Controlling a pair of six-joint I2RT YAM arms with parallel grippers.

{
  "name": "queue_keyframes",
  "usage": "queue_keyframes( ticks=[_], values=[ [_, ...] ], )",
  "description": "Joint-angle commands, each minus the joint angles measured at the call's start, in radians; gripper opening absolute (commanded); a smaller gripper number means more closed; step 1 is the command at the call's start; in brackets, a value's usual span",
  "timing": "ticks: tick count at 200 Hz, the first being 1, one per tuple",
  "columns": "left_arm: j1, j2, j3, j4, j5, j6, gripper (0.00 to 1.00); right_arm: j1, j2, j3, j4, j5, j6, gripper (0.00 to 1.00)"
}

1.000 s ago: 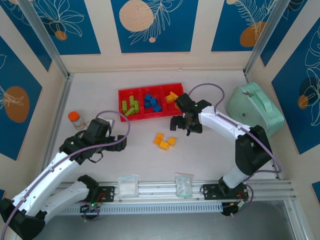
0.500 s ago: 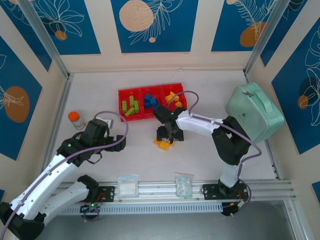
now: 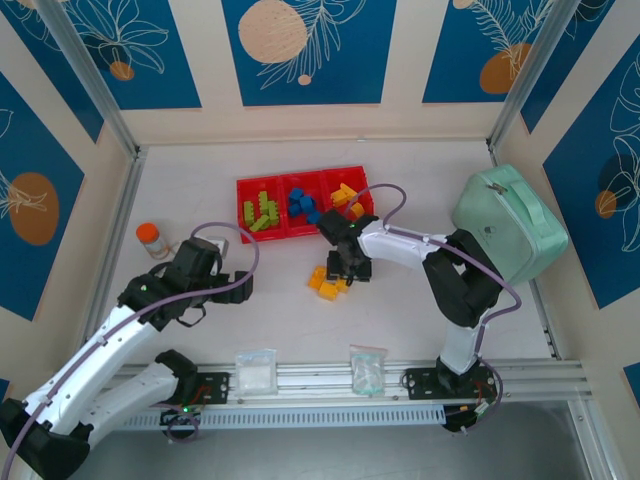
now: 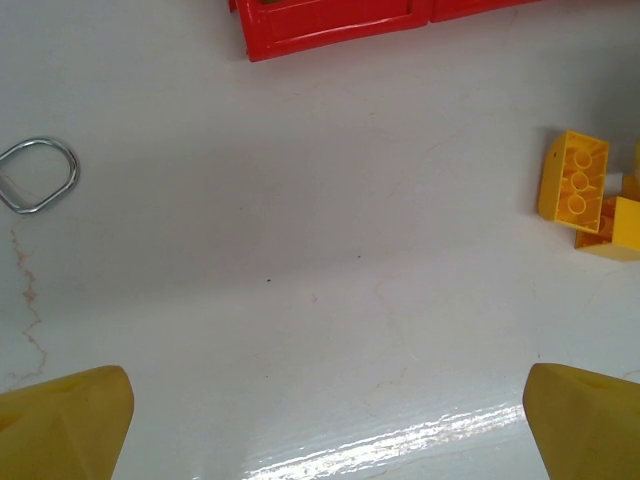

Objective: Sort the legos into containers by color
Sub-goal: Pick up the lego from the center of the table, then place the lego in the container.

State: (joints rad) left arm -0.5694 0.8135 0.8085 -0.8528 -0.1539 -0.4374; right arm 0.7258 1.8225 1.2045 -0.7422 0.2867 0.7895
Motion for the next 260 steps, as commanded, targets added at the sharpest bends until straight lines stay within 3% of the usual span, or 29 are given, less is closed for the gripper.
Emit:
queue_keyframes(
  ticks=[1,24,46,83,155,193,260],
  values=[
    [0.007,0.003,-0.009,0.008,0.016,-0.007,0.99,-0.006,0.001,-0.018,0.008,-0.011,-0.005,0.57],
    [0.007,0.002,-0.004,-0.001,0.014,-0.009,0.99,-0.015,-0.004,-0.026,0.011,-0.013,-0.02,0.54],
    [0.006,-0.009,0.007,-0.02,0.013,-0.014,0.99,-0.023,-0.028,-0.025,0.032,-0.064,-0.09,0.37],
    [0.008,-0.067,0.023,-0.062,0.002,-0.038,1.0,-0.046,-0.116,0.02,0.0,-0.113,-0.184,0.22],
    [0.008,-0.148,0.08,-0.135,-0.034,-0.02,0.99,-0.245,-0.278,0.193,0.031,-0.27,-0.327,0.2],
    [0.007,-0.183,0.049,-0.099,-0.032,0.001,0.99,-0.359,-0.163,0.334,0.093,-0.345,-0.395,0.19],
    [0.007,-0.218,0.029,-0.065,0.015,0.028,0.99,-0.38,0.226,0.743,-0.062,-0.33,-0.446,0.19]
  ],
)
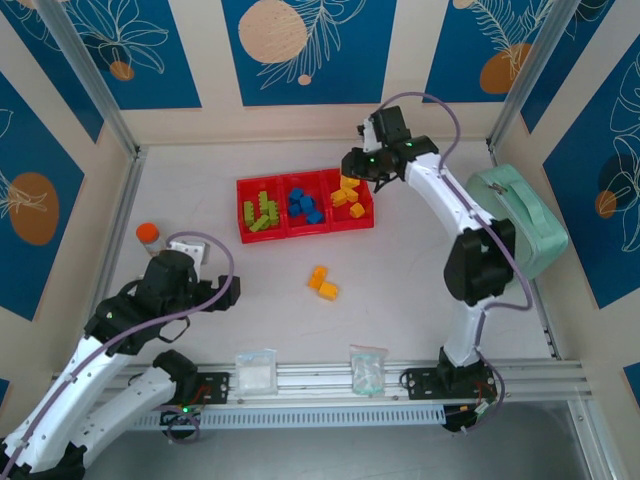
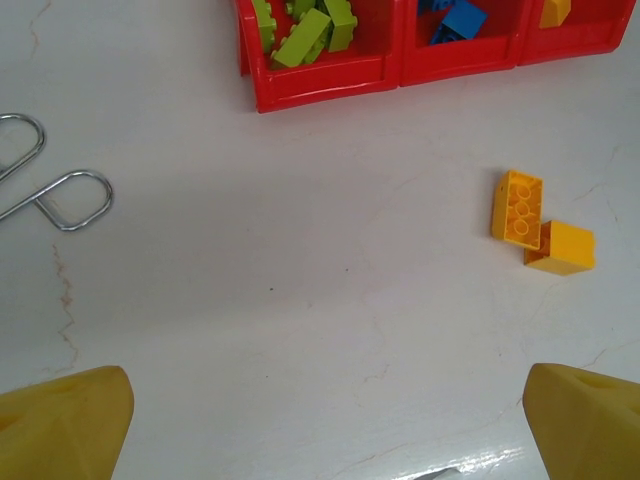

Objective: Sort the legos into containers by color
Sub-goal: Place the lego in the container.

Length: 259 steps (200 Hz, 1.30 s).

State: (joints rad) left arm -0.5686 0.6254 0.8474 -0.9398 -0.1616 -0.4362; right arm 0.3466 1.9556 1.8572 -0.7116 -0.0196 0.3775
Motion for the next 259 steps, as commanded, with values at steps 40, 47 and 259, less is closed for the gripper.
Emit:
queue_keyframes(
  ticks=[40,47,259],
  values=[
    [0.006,-0.062,-0.017,0.035,0.05,0.034,0.99,-0.004,0.226,0.188,-0.122,-0.038,-0.014,0.2],
    [0.007,-0.065,-0.018,0.037,0.054,0.036,0.99,-0.005,0.242,0.201,-0.126,-0.039,-0.012,0.2],
    [0.009,-0.031,-0.027,0.059,0.106,0.056,0.99,0.07,0.081,0.179,-0.22,-0.05,-0.051,0.95]
  ],
)
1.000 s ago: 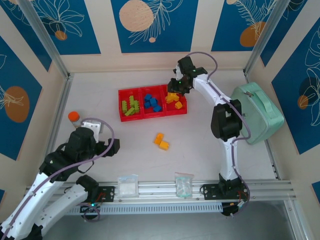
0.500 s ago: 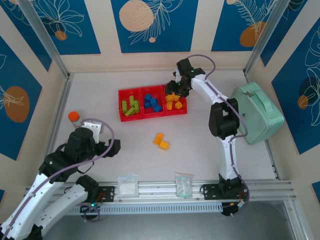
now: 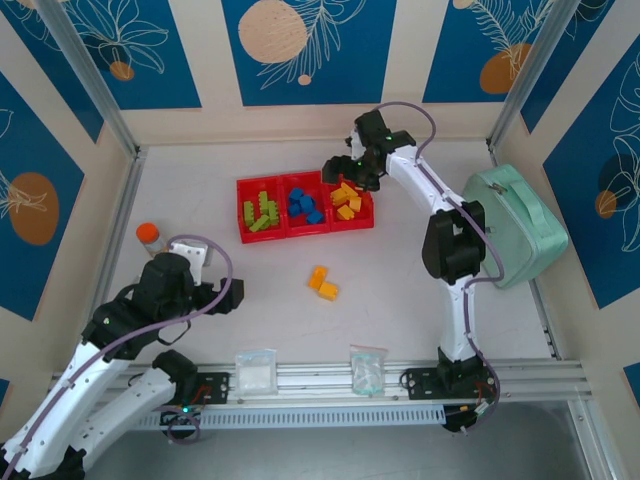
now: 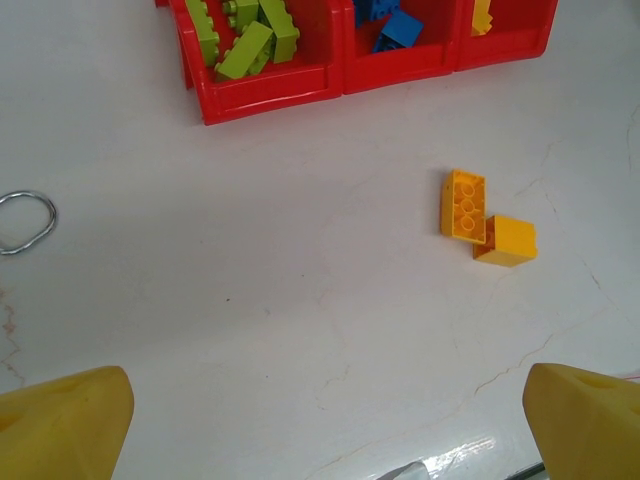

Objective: Sort the legos into containers by color
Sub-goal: Place the lego in the container, then pick up the lego from the bottom-center of the table.

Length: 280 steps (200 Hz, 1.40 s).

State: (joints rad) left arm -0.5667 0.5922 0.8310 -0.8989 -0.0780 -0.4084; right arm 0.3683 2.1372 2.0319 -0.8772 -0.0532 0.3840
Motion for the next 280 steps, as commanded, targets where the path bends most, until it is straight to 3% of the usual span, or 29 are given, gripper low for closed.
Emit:
queue_keyframes(
  ticks=[1,23,68,100,119,153,178,241,280],
  values=[
    [0.007,0.003,-0.01,0.018,0.023,0.027,0.99,0.05,-0.103,0.001,-0.053,-0.016,-0.059,0.95],
    [0.007,0.007,-0.013,0.026,0.047,0.031,0.99,0.083,-0.197,-0.108,-0.039,-0.009,-0.081,1.0],
    [0.007,0.053,-0.017,0.048,0.161,0.053,0.99,0.165,-0.407,-0.413,-0.032,-0.052,-0.21,0.99],
    [0.006,0.078,-0.013,0.045,0.17,0.053,0.99,0.335,-0.518,-0.634,-0.027,0.083,-0.427,1.0],
    [0.007,0.074,-0.012,0.043,0.169,0.053,0.99,0.456,-0.592,-0.813,0.098,0.209,-0.542,0.99],
    [0.006,0.049,-0.016,0.049,0.182,0.055,0.99,0.535,-0.717,-1.096,0.317,0.149,-0.782,0.99],
    [0.005,0.042,-0.017,0.049,0.183,0.054,0.99,0.499,-0.738,-1.138,0.385,0.127,-0.801,0.99],
    [0.006,0.038,-0.017,0.049,0.188,0.054,0.99,0.473,-0.605,-1.118,0.472,0.091,-0.832,0.99],
    [0.006,0.035,-0.016,0.05,0.182,0.054,0.99,0.459,-0.542,-1.101,0.482,0.089,-0.835,0.9]
  ],
)
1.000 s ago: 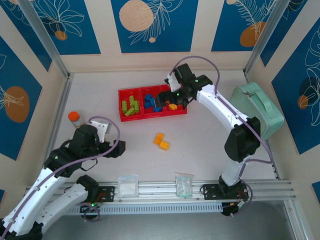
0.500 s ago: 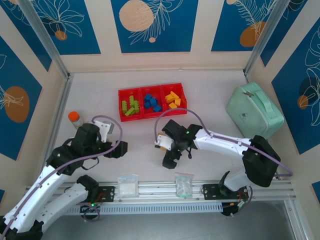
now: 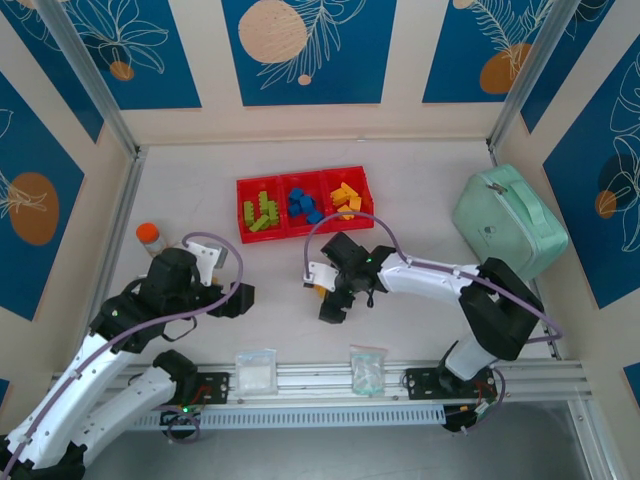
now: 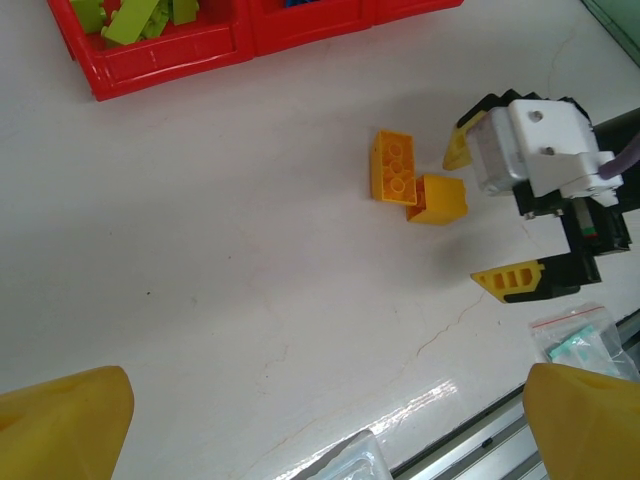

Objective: Sort the legos into containers by color
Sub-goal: Pick up the lego from the bottom-center of the table.

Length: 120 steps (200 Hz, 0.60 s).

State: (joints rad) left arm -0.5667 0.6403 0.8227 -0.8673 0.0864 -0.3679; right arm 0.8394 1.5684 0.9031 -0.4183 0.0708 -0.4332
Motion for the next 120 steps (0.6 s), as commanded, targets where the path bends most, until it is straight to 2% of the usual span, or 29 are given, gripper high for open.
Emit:
queue_keyframes(
  ticks=[1,30,83,120],
  values=[
    [0.006,-0.013,-0.008,0.018,0.017,0.014,0.99,-0.012,0.028,0.028,0.024,-0.035,-0.019,0.9],
    [0.006,-0.006,-0.007,0.017,0.015,0.014,1.0,-0.031,0.054,0.044,0.013,-0.051,-0.028,0.83],
    [0.005,-0.004,-0.007,0.015,0.008,0.012,0.99,-0.025,0.121,0.083,0.014,-0.044,-0.021,0.79],
    [0.006,-0.008,-0.007,0.014,0.004,0.012,0.99,-0.021,0.169,0.111,-0.02,-0.019,-0.037,0.7]
  ],
)
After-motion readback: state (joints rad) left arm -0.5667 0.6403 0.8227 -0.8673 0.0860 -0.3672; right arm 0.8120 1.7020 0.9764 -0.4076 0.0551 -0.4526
